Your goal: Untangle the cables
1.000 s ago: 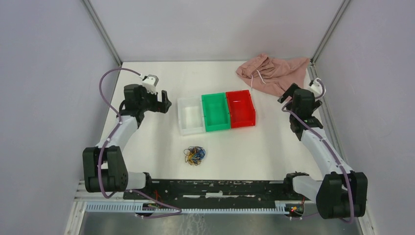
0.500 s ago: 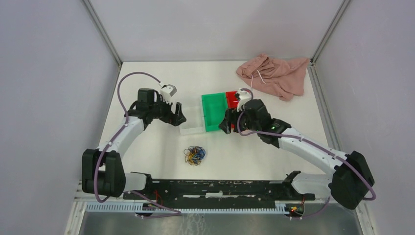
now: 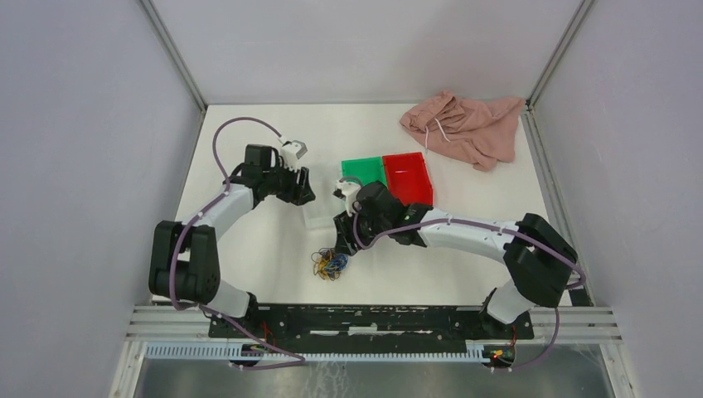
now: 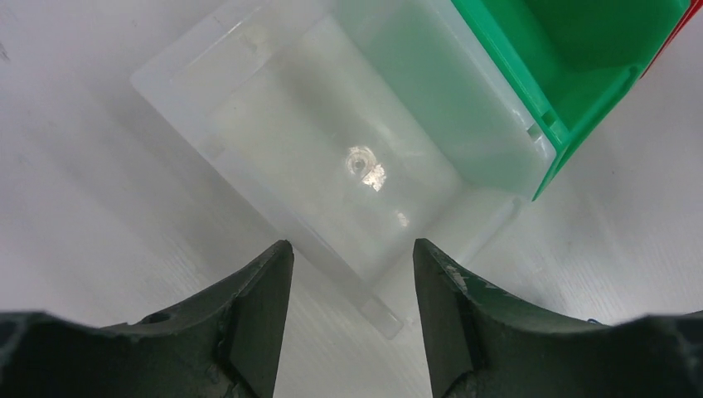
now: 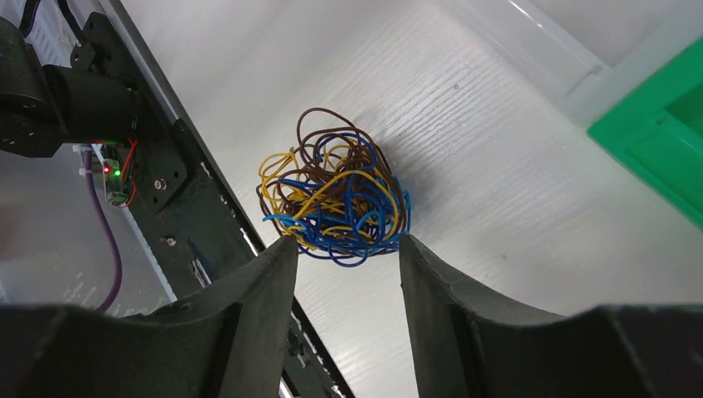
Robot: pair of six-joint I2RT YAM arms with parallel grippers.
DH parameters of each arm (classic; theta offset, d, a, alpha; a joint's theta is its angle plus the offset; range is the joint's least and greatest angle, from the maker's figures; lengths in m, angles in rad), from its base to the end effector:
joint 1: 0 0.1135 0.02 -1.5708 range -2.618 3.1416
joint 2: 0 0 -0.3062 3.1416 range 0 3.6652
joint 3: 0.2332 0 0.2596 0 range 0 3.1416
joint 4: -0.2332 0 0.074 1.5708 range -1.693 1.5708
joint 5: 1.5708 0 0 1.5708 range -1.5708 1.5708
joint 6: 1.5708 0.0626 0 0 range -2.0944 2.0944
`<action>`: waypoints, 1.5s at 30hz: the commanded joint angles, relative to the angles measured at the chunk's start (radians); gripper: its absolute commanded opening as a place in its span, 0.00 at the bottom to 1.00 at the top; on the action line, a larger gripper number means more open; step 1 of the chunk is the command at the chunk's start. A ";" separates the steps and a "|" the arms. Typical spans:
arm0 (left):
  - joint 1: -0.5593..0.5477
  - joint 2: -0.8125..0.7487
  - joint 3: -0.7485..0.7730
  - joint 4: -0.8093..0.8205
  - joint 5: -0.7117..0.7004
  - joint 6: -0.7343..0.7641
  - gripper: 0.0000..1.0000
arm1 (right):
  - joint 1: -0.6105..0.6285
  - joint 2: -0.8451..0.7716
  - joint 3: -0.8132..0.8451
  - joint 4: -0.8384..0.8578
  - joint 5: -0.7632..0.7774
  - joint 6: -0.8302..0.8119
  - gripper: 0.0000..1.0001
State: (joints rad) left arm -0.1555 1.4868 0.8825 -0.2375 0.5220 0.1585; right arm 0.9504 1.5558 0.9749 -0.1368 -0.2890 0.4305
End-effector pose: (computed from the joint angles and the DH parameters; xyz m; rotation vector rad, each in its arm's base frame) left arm 0.3130 -0.0807 0.2288 0.6025 2.2779 -0.6247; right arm 0.1950 0.3036 0.2431 -0.7946 2.3505 0.9943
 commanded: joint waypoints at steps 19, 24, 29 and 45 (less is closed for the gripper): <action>-0.026 0.025 0.144 0.164 -0.120 -0.032 0.55 | 0.022 0.132 0.127 0.025 -0.047 -0.055 0.07; -0.025 -0.025 0.215 0.027 -0.129 0.029 0.86 | 0.024 0.060 0.164 -0.016 -0.032 -0.059 0.00; -0.025 -0.117 0.322 -0.279 -0.003 0.194 0.96 | 0.026 -0.030 0.219 -0.056 -0.051 -0.050 0.00; -0.033 -0.715 0.065 -0.535 0.293 0.553 0.83 | 0.024 -0.017 0.296 0.065 -0.224 0.154 0.00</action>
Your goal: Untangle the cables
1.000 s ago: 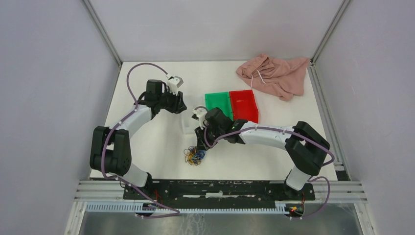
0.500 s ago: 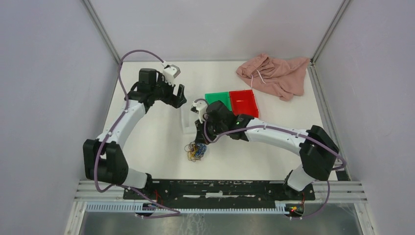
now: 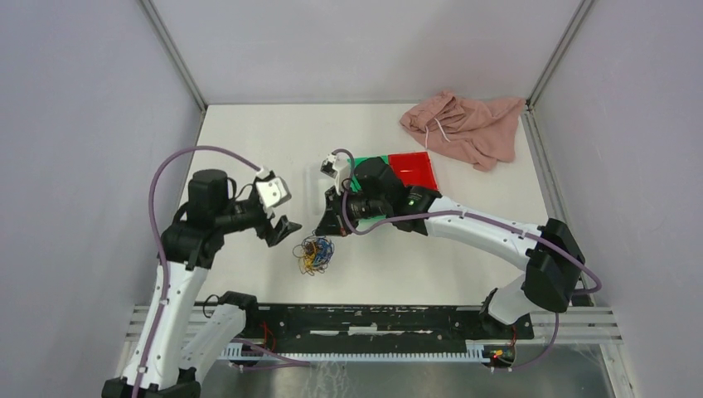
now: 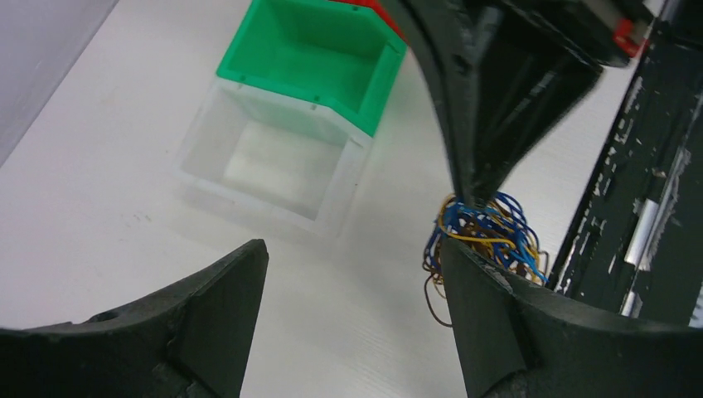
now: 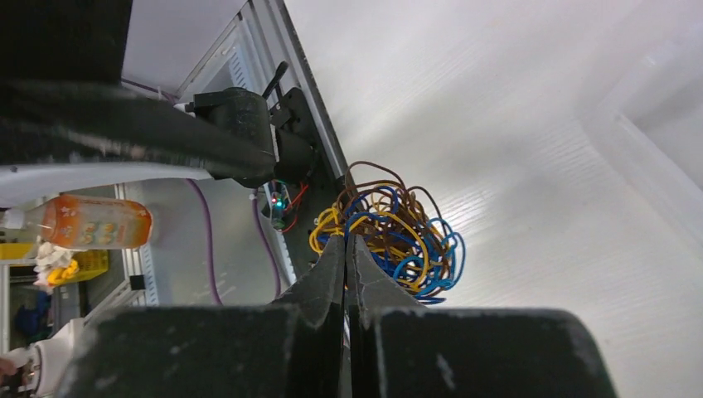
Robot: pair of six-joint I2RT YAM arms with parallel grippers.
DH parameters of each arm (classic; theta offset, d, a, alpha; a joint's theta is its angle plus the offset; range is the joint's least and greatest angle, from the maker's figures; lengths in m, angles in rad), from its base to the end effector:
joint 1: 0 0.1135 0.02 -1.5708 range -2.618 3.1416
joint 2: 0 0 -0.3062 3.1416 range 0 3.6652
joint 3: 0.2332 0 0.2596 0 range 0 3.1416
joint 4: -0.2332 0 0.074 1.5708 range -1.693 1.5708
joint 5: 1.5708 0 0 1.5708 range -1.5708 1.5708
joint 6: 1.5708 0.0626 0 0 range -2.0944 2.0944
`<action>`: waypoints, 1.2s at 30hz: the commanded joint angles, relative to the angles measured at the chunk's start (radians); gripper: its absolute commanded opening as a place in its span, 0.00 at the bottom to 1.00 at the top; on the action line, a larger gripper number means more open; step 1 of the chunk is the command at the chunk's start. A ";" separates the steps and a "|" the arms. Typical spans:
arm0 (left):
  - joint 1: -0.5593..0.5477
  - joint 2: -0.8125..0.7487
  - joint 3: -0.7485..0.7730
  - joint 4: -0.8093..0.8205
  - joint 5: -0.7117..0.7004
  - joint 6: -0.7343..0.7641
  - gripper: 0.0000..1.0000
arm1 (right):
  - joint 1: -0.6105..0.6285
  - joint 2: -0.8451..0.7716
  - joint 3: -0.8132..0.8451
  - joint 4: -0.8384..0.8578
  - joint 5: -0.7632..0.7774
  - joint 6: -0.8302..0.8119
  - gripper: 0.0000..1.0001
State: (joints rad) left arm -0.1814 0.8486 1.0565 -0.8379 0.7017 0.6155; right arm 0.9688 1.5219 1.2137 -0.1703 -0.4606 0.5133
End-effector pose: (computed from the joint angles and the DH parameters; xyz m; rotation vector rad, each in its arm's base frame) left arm 0.1410 -0.0669 0.3823 1.1418 1.7336 -0.5059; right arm 0.1919 0.3284 0.3400 -0.8296 2.1434 1.3272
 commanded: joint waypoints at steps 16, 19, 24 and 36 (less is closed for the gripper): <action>-0.012 -0.230 -0.317 0.287 0.194 0.055 0.68 | 0.007 0.050 0.011 0.297 -0.165 0.258 0.00; -0.012 -0.244 -0.326 0.287 0.212 0.058 0.65 | 0.007 0.058 0.010 0.322 -0.173 0.279 0.00; -0.012 -0.276 -0.347 0.286 0.237 0.046 0.58 | 0.007 0.066 0.002 0.380 -0.188 0.328 0.00; -0.012 -0.325 -0.392 0.441 0.195 -0.104 0.08 | 0.007 0.066 -0.047 0.511 -0.211 0.456 0.00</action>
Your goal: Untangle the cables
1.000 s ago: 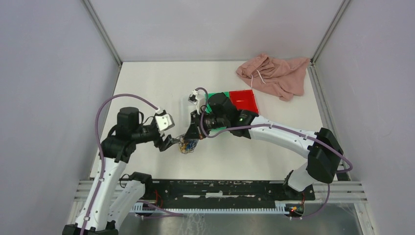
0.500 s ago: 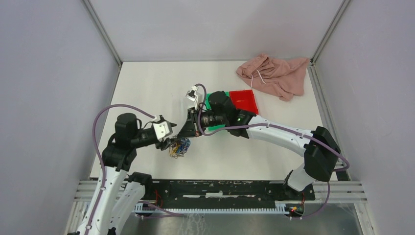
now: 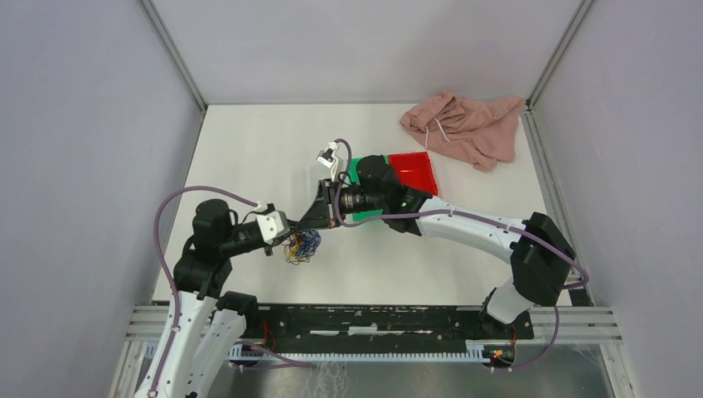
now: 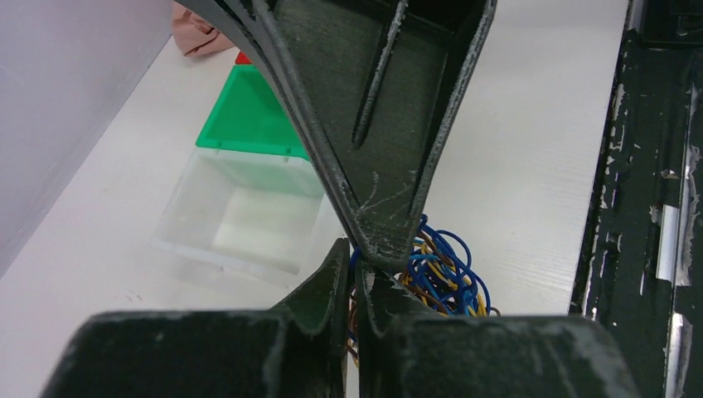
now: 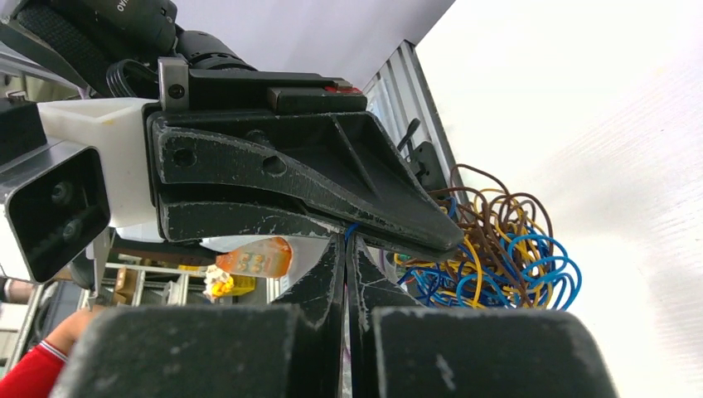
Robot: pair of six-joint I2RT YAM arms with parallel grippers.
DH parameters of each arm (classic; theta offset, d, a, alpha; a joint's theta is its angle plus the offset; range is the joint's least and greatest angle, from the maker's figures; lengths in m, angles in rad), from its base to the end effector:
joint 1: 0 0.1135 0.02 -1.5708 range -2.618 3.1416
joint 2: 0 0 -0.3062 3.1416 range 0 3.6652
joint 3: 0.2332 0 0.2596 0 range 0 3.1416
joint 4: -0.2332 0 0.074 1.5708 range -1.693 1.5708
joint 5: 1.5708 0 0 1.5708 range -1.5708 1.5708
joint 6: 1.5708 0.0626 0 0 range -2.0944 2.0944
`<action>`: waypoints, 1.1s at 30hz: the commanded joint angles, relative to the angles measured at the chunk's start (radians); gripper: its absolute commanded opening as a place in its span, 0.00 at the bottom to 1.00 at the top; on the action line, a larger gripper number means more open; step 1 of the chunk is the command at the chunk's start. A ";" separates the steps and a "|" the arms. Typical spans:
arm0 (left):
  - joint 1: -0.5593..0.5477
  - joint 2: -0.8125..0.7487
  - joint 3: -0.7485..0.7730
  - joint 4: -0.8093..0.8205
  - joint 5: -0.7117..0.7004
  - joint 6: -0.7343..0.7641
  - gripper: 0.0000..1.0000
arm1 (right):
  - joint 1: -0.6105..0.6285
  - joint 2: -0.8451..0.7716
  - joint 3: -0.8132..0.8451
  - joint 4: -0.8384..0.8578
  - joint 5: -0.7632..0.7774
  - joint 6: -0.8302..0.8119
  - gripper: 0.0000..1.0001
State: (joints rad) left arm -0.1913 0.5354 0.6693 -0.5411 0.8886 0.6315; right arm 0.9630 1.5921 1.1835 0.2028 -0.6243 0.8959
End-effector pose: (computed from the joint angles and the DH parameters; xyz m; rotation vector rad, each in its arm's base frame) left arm 0.0920 -0.0673 0.3180 1.2200 1.4055 -0.5701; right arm 0.2008 0.3528 0.3488 -0.6210 2.0808 1.7735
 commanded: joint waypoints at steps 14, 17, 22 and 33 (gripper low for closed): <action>-0.002 0.002 0.012 0.185 -0.002 -0.310 0.03 | -0.097 -0.044 -0.176 0.475 -0.098 0.318 0.47; -0.003 0.004 0.029 0.200 0.010 -0.343 0.03 | -0.147 -0.081 -0.234 0.415 -0.061 0.289 0.50; -0.002 0.003 0.032 0.237 0.025 -0.393 0.03 | -0.141 -0.117 -0.199 0.116 0.034 0.077 0.64; -0.003 0.008 0.032 0.313 0.024 -0.463 0.04 | -0.063 -0.051 -0.105 0.070 0.086 0.032 0.77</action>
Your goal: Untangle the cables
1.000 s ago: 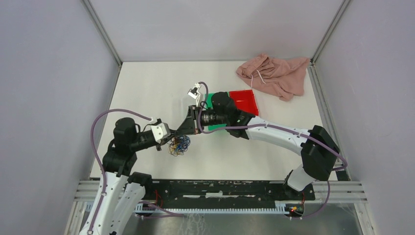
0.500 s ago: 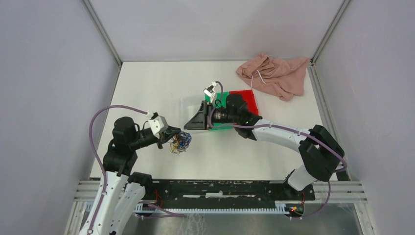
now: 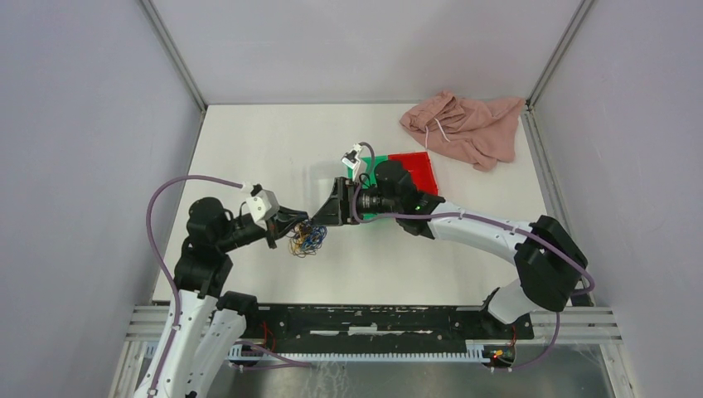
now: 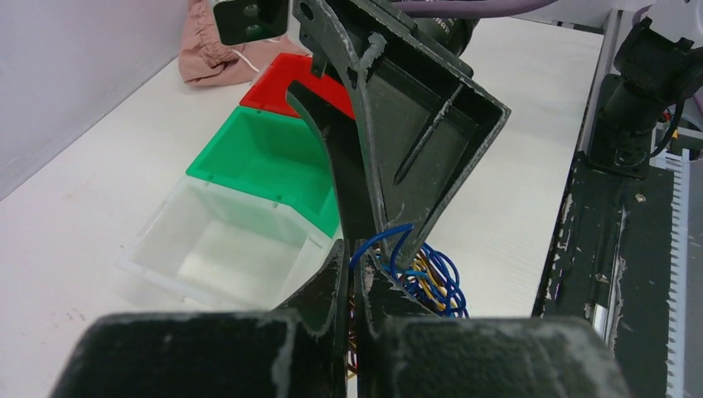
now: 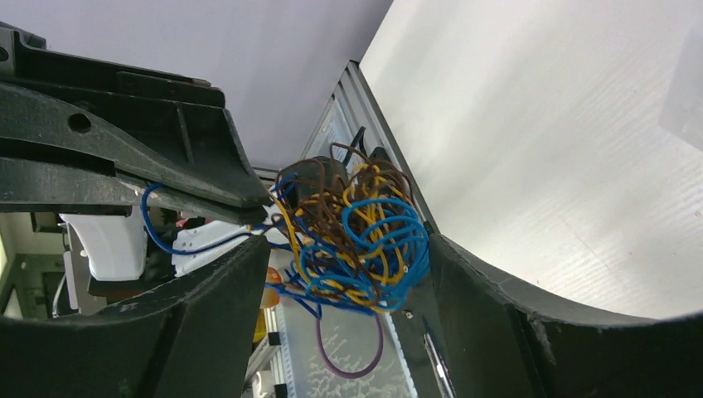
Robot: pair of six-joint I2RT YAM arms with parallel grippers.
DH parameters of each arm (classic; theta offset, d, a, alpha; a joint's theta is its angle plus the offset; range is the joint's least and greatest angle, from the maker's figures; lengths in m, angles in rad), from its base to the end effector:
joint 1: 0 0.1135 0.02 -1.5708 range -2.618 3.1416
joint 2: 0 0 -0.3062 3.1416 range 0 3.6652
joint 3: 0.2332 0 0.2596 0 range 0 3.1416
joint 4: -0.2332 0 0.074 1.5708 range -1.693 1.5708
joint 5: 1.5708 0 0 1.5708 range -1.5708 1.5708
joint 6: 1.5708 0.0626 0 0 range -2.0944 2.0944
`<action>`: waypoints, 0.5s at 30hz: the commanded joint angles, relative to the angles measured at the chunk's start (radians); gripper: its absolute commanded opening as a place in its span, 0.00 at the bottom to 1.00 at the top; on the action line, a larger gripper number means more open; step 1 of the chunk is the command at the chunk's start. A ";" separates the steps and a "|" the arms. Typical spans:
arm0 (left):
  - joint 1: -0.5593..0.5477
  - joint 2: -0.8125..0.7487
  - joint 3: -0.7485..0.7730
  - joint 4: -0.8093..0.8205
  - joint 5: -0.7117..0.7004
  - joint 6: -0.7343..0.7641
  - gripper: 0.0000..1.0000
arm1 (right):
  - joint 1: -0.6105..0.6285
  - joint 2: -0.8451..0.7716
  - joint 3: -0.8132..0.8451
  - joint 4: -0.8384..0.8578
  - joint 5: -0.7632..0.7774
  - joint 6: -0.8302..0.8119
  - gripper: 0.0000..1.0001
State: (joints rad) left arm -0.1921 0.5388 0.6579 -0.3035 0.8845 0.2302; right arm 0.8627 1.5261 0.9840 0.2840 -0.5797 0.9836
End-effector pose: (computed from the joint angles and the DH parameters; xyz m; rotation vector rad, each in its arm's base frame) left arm 0.1013 -0.0690 0.3393 0.9642 1.4527 -0.7425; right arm 0.2184 0.3078 0.3082 -0.3639 2.1804 1.7111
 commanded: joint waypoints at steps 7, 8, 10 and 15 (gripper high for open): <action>-0.001 0.005 0.052 0.118 0.038 -0.144 0.04 | 0.068 0.068 0.147 -0.071 0.173 -0.053 0.73; -0.002 0.006 0.058 0.125 0.038 -0.163 0.04 | 0.070 0.072 0.141 -0.072 0.193 -0.051 0.72; -0.001 0.011 0.077 0.137 0.040 -0.208 0.04 | 0.073 0.076 0.133 -0.071 0.228 -0.048 0.67; -0.001 0.026 0.129 0.161 0.028 -0.322 0.04 | 0.077 0.072 0.101 -0.078 0.284 -0.069 0.55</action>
State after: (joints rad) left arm -0.1921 0.5655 0.6991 -0.2325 0.8768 0.0624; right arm 0.9401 1.6009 1.0859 0.1982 -0.4004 0.9394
